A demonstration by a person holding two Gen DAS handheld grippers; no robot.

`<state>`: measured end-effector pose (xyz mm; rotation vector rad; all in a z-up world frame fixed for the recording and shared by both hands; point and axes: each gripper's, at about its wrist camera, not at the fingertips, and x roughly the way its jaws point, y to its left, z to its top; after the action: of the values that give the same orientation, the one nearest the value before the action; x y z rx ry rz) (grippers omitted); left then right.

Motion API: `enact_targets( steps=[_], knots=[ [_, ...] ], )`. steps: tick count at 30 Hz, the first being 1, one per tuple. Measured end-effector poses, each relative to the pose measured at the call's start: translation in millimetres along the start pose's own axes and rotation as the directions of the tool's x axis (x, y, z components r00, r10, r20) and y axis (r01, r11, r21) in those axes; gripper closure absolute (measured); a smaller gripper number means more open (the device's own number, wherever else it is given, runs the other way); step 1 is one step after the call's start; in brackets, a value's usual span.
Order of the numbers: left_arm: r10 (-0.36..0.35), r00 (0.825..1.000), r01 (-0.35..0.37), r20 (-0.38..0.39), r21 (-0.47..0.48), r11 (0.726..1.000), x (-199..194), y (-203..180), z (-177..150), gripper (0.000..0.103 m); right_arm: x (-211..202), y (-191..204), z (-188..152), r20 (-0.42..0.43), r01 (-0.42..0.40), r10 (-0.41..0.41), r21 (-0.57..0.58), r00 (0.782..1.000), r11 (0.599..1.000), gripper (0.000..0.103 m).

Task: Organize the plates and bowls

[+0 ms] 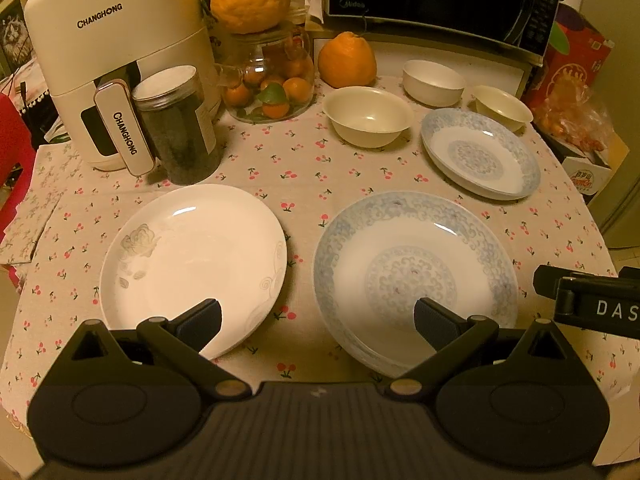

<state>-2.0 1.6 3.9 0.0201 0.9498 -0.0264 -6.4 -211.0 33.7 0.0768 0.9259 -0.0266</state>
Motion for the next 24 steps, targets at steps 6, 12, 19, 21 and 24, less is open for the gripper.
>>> enact_targets(
  steps=[6, 12, 19, 21, 24],
  knots=[
    [-0.001, 1.0, 0.001, -0.002, -0.002, 1.0, 0.6, 0.1, -1.1, 0.0, 0.3, 0.4, 0.4, -0.002, 0.0, 0.0, -0.003, 1.0, 1.0, 0.0],
    [-0.006, 1.0, 0.006, -0.009, -0.004, 1.0, 2.3, 1.2, -1.3, 0.0, 0.9, 1.8, 0.5, -0.003, 0.003, -0.003, -0.006, 1.0, 1.0, 0.0],
    [-0.007, 1.0, 0.007, -0.011, -0.005, 1.0, 2.6, 1.9, -1.1, 0.0, 0.8, 1.6, -0.3, -0.002, 0.002, -0.002, -0.005, 1.0, 1.0, 0.0],
    [-0.007, 1.0, 0.007, -0.01, -0.005, 1.0, 2.4, 2.0, -1.2, 0.0, 0.9, 1.6, -0.2, -0.003, 0.002, -0.002, -0.006, 1.0, 1.0, 0.0],
    [-0.007, 1.0, 0.007, -0.011, -0.005, 1.0, 2.5, 2.0, -1.0, 0.0, 1.0, 2.0, -0.6, -0.003, 0.002, -0.002, -0.006, 1.0, 1.0, 0.0]
  ],
)
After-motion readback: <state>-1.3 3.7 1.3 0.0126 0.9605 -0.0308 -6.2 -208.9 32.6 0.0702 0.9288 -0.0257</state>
